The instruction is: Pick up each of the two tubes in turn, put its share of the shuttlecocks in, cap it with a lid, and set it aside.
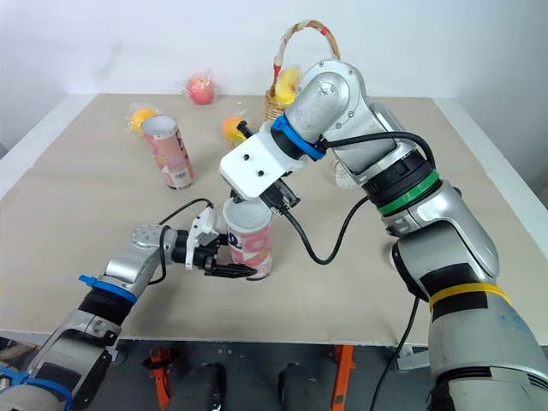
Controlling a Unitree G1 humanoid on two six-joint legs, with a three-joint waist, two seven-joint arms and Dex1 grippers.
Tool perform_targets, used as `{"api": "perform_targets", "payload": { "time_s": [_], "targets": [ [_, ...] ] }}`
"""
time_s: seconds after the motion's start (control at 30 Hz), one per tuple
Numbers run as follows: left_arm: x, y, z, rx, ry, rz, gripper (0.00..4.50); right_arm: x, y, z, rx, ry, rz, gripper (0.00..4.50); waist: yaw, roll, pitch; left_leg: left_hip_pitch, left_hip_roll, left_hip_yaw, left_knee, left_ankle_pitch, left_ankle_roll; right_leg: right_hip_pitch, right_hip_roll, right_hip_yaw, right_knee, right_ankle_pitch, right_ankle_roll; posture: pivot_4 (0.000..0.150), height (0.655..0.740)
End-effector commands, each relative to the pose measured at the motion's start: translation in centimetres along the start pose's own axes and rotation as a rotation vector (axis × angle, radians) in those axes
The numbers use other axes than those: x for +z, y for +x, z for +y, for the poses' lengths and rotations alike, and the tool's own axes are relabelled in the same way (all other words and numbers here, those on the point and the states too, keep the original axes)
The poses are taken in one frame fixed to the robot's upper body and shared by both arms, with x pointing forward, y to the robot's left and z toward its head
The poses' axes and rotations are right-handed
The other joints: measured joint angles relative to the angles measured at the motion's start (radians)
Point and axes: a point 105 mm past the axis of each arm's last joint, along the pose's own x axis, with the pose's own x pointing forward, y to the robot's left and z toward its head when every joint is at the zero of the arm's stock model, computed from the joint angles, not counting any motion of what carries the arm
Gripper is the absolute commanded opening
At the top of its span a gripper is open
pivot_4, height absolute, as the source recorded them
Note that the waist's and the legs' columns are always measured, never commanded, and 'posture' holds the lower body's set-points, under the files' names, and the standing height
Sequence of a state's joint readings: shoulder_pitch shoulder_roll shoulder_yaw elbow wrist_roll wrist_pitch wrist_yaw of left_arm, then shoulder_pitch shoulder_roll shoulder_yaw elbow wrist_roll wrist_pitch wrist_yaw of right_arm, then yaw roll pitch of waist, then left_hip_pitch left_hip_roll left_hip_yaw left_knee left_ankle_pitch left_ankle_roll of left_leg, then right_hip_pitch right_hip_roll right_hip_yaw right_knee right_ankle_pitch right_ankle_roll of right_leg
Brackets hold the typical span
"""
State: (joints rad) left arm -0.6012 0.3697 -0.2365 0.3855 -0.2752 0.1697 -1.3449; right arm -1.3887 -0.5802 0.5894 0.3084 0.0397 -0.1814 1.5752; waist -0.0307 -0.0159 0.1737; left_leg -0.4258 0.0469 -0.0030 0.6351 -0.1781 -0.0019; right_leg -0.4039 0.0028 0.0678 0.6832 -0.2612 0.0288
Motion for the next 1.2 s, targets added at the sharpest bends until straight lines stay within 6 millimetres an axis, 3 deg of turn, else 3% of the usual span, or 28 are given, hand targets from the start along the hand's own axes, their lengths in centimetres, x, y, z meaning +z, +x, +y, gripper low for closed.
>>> {"api": "perform_targets", "payload": {
  "time_s": [0.03, 0.4, 0.6, 0.63, 0.7, 0.73, 0.77, 0.8, 0.87, 0.93, 1.03, 1.13, 1.2],
  "targets": [
    [-2.1, -0.4, 0.1, 0.023, -0.054, 0.074, 3.13, 0.3, -1.2, -0.5, -0.005, -0.037, 0.025, 0.06, 0.0, 0.0, 0.0, 0.0, 0.0, 0.0, 0.0, 0.0, 0.0, 0.0, 0.0, 0.0, 0.0, 0.0, 0.0, 0.15, 0.74],
    [-2.1, -0.7, 0.3, 0.037, -0.052, 0.073, 3.13, 0.2, -0.4, 2.0, 0.067, -0.048, 0.039, 0.06, 0.001, 0.0, 0.0, 0.0, 0.0, 0.001, 0.0, 0.0, 0.0, 0.0, 0.0, 0.001, 0.0, 0.0, 0.0, 0.15, 0.74],
    [-2.0, -0.9, 0.4, 0.043, -0.052, 0.071, 3.13, 0.1, -0.2, 1.5, 0.038, -0.063, 0.042, 0.06, 0.0, 0.0, 0.0, 0.001, 0.0, 0.002, 0.0, 0.0, 0.0, 0.0, 0.0, 0.002, 0.0, -0.001, -0.001, 0.15, 0.74],
    [-2.0, -0.9, 0.4, 0.045, -0.052, 0.071, 3.13, 0.2, -0.1, 1.2, 0.021, -0.062, 0.031, 0.54, 0.0, 0.0, 0.0, 0.001, 0.0, 0.002, 0.0, 0.0, 0.0, 0.0, 0.0, 0.002, 0.0, -0.001, -0.001, 0.15, 0.74],
    [-2.0, -1.0, 0.4, 0.047, -0.052, 0.07, 3.13, 0.5, 0.0, 1.2, 0.019, -0.05, 0.004, 1.0, 0.0, 0.0, 0.0, 0.001, 0.001, 0.002, 0.0, 0.0, 0.0, 0.0, 0.0, 0.002, 0.0, -0.001, -0.002, 0.15, 0.74],
    [-2.0, -1.0, 0.4, 0.048, -0.052, 0.069, 3.13, 0.7, 0.0, 1.3, 0.018, -0.036, -0.014, 1.5, 0.0, 0.0, 0.0, 0.001, 0.001, 0.002, 0.0, 0.0, 0.0, 0.0, 0.0, 0.002, 0.0, -0.001, -0.002, 0.15, 0.74],
    [-2.0, -1.0, 0.4, 0.048, -0.052, 0.069, 3.13, 0.8, -0.1, 1.3, 0.018, -0.027, -0.026, 1.5, 0.0, 0.0, 0.0, 0.001, 0.001, 0.002, 0.0, 0.0, 0.0, 0.0, 0.0, 0.002, 0.0, -0.001, -0.002, 0.15, 0.74],
    [-2.0, -0.9, 0.4, 0.048, -0.052, 0.069, 3.13, 1.0, -0.3, 1.2, 0.008, -0.014, -0.052, 2.16, 0.0, 0.0, 0.0, 0.001, 0.001, 0.003, 0.0, 0.0, 0.0, 0.0, 0.0, 0.002, 0.0, -0.001, -0.003, 0.15, 0.74],
    [-2.0, -0.9, 0.4, 0.048, -0.053, 0.068, 3.13, 1.9, -1.1, 0.8, -0.018, 0.046, -0.13, 2.75, 0.0, 0.0, 0.0, 0.001, 0.001, 0.003, 0.0, 0.0, 0.0, 0.0, 0.0, 0.002, 0.0, -0.001, -0.003, 0.15, 0.74],
    [-2.0, -0.9, 0.4, 0.047, -0.054, 0.067, 3.13, 2.4, -1.7, 0.5, -0.033, 0.078, -0.181, 2.75, 0.0, 0.0, 0.0, 0.001, 0.001, 0.003, 0.0, 0.0, 0.0, 0.0, 0.0, 0.002, 0.0, -0.001, -0.004, 0.15, 0.74],
    [-2.0, -0.9, 0.4, 0.048, -0.053, 0.066, 3.13, 3.0, -5.0, -1.2, -0.149, 0.196, -0.314, 2.75, 0.0, 0.0, 0.0, 0.001, 0.002, 0.003, 0.0, 0.0, 0.0, -0.001, 0.0, 0.002, 0.0, -0.001, -0.005, 0.15, 0.74],
    [-2.0, -0.9, 0.4, 0.05, -0.053, 0.065, 3.13, 3.4, -5.9, -1.0, -0.158, 0.263, -0.382, 2.75, 0.0, 0.0, 0.0, 0.001, 0.002, 0.003, 0.0, 0.0, 0.0, -0.001, 0.0, 0.002, 0.0, -0.001, -0.005, 0.15, 0.74],
    [-2.1, -0.9, 0.4, 0.05, -0.054, 0.067, 3.13, 3.0, -5.5, -0.1, -0.145, 0.316, -0.414, 2.24, 0.0, 0.0, 0.0, 0.001, 0.001, 0.003, 0.0, 0.0, 0.0, -0.001, -0.001, 0.002, 0.0, -0.002, -0.006, 0.15, 0.74]
  ]
}}
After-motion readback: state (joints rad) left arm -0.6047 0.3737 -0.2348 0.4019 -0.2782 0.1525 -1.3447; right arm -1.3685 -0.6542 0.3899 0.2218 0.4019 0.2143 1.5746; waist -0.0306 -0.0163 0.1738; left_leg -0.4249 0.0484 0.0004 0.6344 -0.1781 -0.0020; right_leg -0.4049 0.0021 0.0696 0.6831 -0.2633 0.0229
